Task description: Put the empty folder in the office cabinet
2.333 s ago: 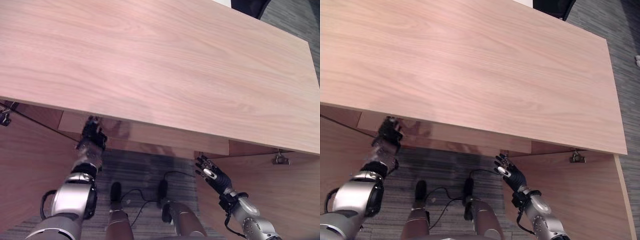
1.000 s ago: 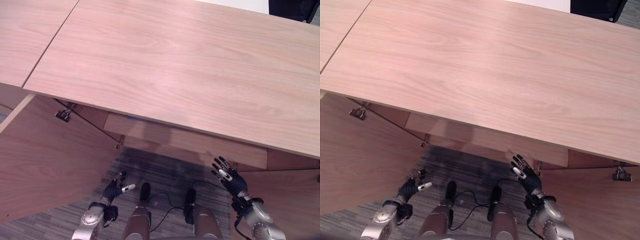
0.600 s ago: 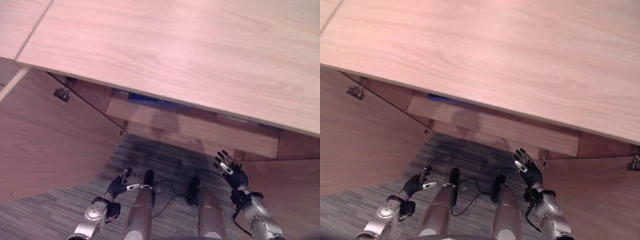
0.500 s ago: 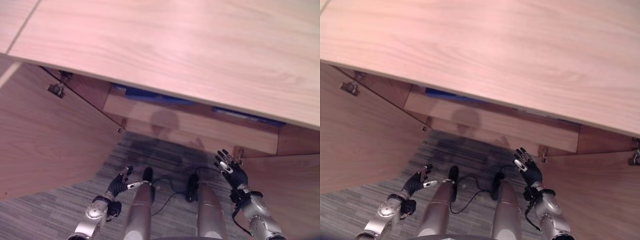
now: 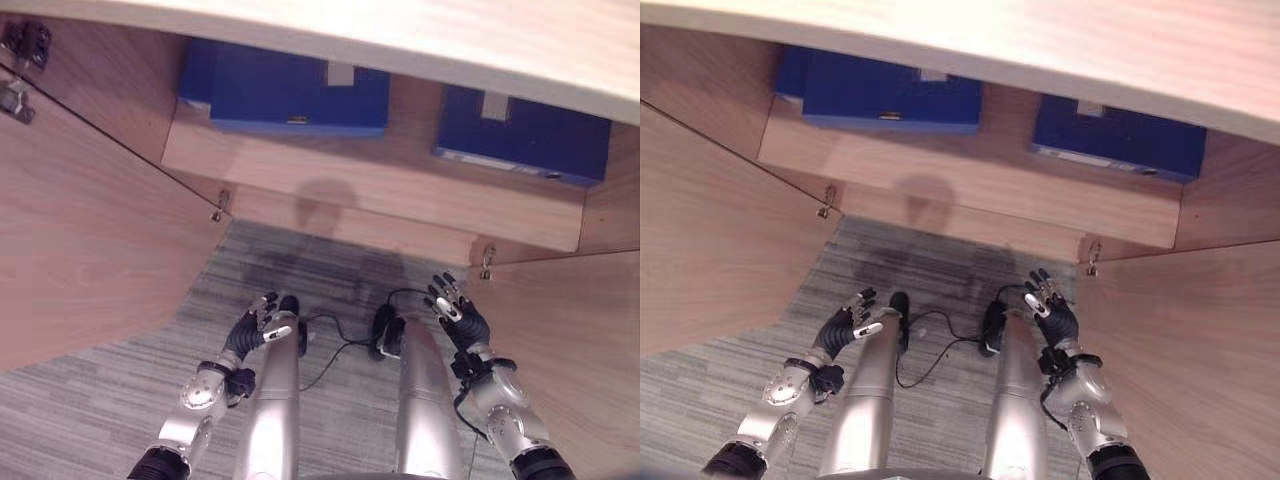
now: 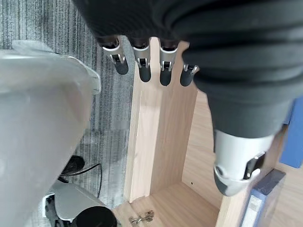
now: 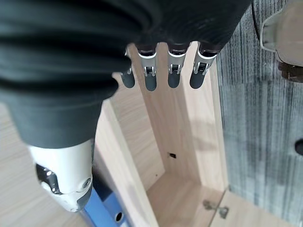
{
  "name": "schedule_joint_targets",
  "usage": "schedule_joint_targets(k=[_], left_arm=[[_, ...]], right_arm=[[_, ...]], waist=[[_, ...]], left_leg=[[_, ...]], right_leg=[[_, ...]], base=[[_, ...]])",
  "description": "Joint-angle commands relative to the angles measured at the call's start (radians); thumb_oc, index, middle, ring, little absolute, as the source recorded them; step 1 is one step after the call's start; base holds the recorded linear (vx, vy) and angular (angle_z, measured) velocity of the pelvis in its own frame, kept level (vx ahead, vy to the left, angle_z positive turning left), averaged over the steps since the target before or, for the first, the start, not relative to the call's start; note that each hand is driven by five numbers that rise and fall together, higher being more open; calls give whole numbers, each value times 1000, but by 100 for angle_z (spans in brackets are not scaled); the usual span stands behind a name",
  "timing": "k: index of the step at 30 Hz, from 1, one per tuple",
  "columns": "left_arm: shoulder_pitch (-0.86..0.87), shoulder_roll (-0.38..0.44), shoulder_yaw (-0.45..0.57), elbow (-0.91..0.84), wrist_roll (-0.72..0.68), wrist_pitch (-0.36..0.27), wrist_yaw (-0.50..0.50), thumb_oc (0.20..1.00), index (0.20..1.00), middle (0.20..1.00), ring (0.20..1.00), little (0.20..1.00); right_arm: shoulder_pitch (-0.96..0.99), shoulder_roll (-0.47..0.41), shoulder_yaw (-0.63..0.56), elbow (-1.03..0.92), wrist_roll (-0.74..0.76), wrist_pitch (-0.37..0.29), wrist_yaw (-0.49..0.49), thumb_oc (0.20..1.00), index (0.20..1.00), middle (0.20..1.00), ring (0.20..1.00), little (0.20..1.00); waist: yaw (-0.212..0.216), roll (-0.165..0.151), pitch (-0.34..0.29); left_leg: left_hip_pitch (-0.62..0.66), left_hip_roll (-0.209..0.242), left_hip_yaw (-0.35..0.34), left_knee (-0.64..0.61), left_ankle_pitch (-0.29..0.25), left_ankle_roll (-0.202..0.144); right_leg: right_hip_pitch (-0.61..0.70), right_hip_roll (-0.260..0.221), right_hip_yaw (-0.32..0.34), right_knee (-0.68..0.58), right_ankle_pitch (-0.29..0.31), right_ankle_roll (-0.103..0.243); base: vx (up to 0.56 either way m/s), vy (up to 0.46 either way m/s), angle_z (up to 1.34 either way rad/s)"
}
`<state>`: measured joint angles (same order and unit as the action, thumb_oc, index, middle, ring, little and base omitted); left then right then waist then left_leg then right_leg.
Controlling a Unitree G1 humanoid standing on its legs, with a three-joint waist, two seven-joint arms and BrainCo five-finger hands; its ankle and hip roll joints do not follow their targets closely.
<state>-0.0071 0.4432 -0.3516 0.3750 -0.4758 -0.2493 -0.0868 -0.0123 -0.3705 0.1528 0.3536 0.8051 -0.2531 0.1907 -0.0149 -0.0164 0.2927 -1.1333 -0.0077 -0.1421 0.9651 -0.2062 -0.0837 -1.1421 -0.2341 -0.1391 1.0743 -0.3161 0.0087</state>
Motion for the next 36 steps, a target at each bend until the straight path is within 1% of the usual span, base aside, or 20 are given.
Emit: schedule_joint_targets(k=[1, 4, 7, 10, 16, 17, 18, 19, 21, 22, 23, 25, 27, 28, 29, 30, 31, 33, 35, 36], left_arm=[[25, 1, 2, -63, -15, -34, 15, 1000, 1000, 1000, 1000, 1000], [29, 4, 6, -64, -11, -31, 14, 1000, 1000, 1000, 1000, 1000], [27, 7, 7, -58, -5, -31, 16, 1000, 1000, 1000, 1000, 1000], [30, 7, 8, -58, -2, -29, 15, 1000, 1000, 1000, 1000, 1000], [31, 25, 33, -98, 19, -36, 18, 1000, 1000, 1000, 1000, 1000], [30, 62, 49, -156, 59, -48, 23, 1000, 1000, 1000, 1000, 1000], [31, 63, 50, -159, 59, -47, 24, 1000, 1000, 1000, 1000, 1000], [32, 131, 83, -259, 133, -80, 33, 1000, 1000, 1000, 1000, 1000], [37, 152, 106, -300, 142, -92, 37, 1000, 1000, 1000, 1000, 1000], [53, 169, 137, -339, 140, -104, 40, 912, 912, 912, 912, 912], [67, 175, 167, -370, 139, -112, 46, 200, 200, 200, 200, 200], [96, 197, 263, -450, 204, -132, 103, 200, 200, 200, 200, 200], [98, 224, 301, -493, 258, -141, 125, 200, 200, 200, 200, 200], [100, 252, 311, -511, 263, -141, 112, 200, 200, 200, 200, 200], [102, 253, 313, -514, 262, -140, 110, 200, 200, 200, 200, 200], [106, 300, 324, -525, 232, -137, 78, 200, 200, 200, 200, 200], [152, 425, 339, -562, 192, -123, -7, 200, 200, 200, 200, 200], [226, 565, 383, -563, 250, -92, -66, 200, 200, 200, 200, 200], [305, 648, 484, -544, 413, -70, -53, 200, 200, 200, 200, 200], [318, 648, 495, -550, 418, -69, -51, 200, 200, 200, 200, 200]], right_arm=[[60, -25, -9, -103, 29, -49, -13, 1000, 1000, 1000, 1000, 1000], [70, -16, -18, -96, 25, -47, -16, 1000, 1000, 1000, 1000, 1000], [73, -15, -24, -88, 12, -45, -16, 1000, 1000, 1000, 1000, 1000], [77, -13, -25, -83, 8, -42, -14, 1000, 1000, 1000, 1000, 1000], [80, -7, -32, -54, -5, -38, -6, 1000, 1000, 1000, 1000, 1000], [83, -10, -37, -45, -4, -39, -2, 1000, 1000, 1000, 1000, 1000], [83, -10, -37, -45, -4, -39, -2, 1000, 1000, 1000, 1000, 1000], [92, -24, -49, -47, -13, -41, 11, 1000, 1000, 1000, 1000, 1000], [96, -27, -55, -52, -11, -44, 22, 1000, 1000, 1000, 1000, 1000], [107, -32, -60, -56, -11, -46, 33, 1000, 1000, 1000, 1000, 1000], [115, -37, -65, -56, -13, -46, 41, 1000, 1000, 1000, 1000, 1000], [134, -41, -72, -44, -27, -44, 48, 1000, 1000, 1000, 1000, 1000], [138, -39, -74, -42, -29, -41, 52, 1000, 1000, 1000, 1000, 1000], [138, -45, -74, -40, -29, -36, 61, 1000, 1000, 1000, 1000, 1000], [137, -44, -73, -40, -29, -36, 61, 1000, 1000, 1000, 1000, 1000], [136, -51, -73, -40, -30, -29, 68, 1000, 1000, 1000, 1000, 1000], [143, -69, -84, -45, -33, -14, 84, 1000, 1000, 1000, 1000, 1000], [154, -85, -98, -48, -38, 0, 106, 1000, 1000, 1000, 1000, 1000], [163, -83, -114, -45, -41, 10, 124, 1000, 1000, 1000, 1000, 1000], [162, -81, -109, -45, -41, 11, 125, 1000, 1000, 1000, 1000, 1000]], waist=[[-7, 14, -28], [-11, 8, -40], [-11, 7, -51], [-11, 5, -58], [-8, 8, -85], [-3, 10, -88], [-4, 9, -87], [6, 12, -82], [8, 12, -80], [9, 11, -81], [12, 12, -86], [19, 16, -103], [23, 19, -110], [24, 21, -113], [24, 21, -113], [26, 25, -114], [30, 35, -114], [36, 44, -119], [48, 50, -123], [45, 47, -123]], left_leg=[[7, -13, 47, 59, -151, 114], [-19, -9, 46, 99, -176, 102], [-32, -6, 48, 126, -195, 99], [-33, -7, 50, 129, -199, 98], [1, -11, 54, 72, -184, 98], [27, -12, 54, 28, -161, 93], [30, -12, 54, 25, -159, 93], [67, -26, 41, -44, -140, 97], [78, -30, 38, -59, -134, 93], [91, -30, 33, -72, -131, 88], [99, -27, 34, -75, -132, 87], [112, -24, 35, -67, -139, 86], [116, -23, 33, -67, -142, 85], [120, -21, 33, -70, -142, 85], [121, -21, 33, -71, -142, 84], [123, -19, 33, -73, -140, 85], [131, -13, 35, -82, -138, 87], [141, -7, 36, -97, -134, 90], [151, -2, 35, -111, -130, 92], [152, -1, 35, -112, -130, 92]], right_leg=[[32, 2, -18, -30, -41, 9], [9, 0, -21, 18, -81, -8], [-2, -3, -29, 44, -97, -16], [-4, -3, -30, 47, -98, -19], [21, 1, -35, -2, -82, -16], [44, 3, -39, -31, -73, -11], [47, 3, -39, -33, -72, -11], [75, 4, -32, -77, -57, 1], [83, 0, -34, -87, -53, 4], [95, -2, -38, -99, -53, 5], [99, -2, -38, -103, -54, 4], [112, 1, -42, -98, -61, -1], [115, 3, -40, -97, -64, -1], [120, 4, -40, -100, -64, 0], [120, 4, -40, -101, -64, 0], [122, 6, -39, -102, -60, 1], [128, 6, -39, -110, -58, 3], [133, 8, -38, -121, -52, 9], [140, 12, -37, -133, -45, 16], [141, 13, -37, -135, -44, 16]], base=[[71, -49, -2], [73, -42, 8], [56, -4, 5], [28, -6, 0], [-2, -2, 1], [-21, -9, 7], [-45, 2, 9], [-33, 11, 8], [-31, -12, 11], [-12, -41, 15], [21, -71, 12], [44, -66, 9], [20, -40, 6], [0, 0, 0], [0, 0, 0], [0, 0, 0], [0, 22, -4], [7, 26, -8], [6, 2, -8], [-6, -11, -10]])
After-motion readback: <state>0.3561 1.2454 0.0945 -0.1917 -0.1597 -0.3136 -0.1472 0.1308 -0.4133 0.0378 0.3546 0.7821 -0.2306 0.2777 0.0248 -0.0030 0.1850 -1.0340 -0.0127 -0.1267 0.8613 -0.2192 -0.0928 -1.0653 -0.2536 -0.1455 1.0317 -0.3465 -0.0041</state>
